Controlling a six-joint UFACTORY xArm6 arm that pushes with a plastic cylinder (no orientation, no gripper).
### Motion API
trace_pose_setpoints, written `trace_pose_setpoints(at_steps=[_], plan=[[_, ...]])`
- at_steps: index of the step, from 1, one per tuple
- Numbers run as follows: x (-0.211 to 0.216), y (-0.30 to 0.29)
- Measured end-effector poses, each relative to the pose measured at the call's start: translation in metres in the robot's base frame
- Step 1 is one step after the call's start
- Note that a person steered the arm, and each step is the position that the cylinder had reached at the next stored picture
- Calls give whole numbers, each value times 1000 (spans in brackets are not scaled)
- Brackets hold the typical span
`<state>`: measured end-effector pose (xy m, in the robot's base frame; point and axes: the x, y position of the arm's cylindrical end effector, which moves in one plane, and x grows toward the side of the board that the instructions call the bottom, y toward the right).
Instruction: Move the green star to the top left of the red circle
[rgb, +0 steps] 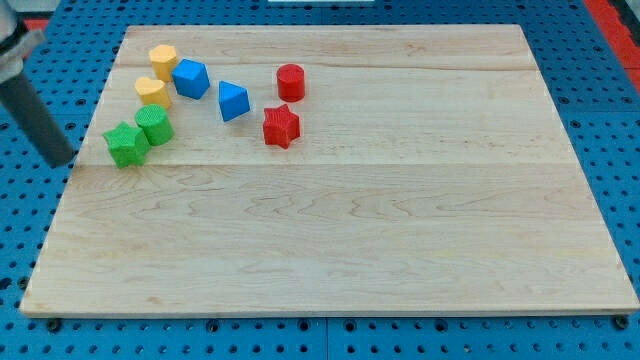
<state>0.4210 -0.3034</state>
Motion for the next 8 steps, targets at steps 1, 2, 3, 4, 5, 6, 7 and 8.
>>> trace_pose_setpoints(at_steps=[1,2,3,4,5,6,7,8], plan=[[-30,2],[4,26],[37,75],[43,35],[2,4],[-30,37],[15,119],[44,193]])
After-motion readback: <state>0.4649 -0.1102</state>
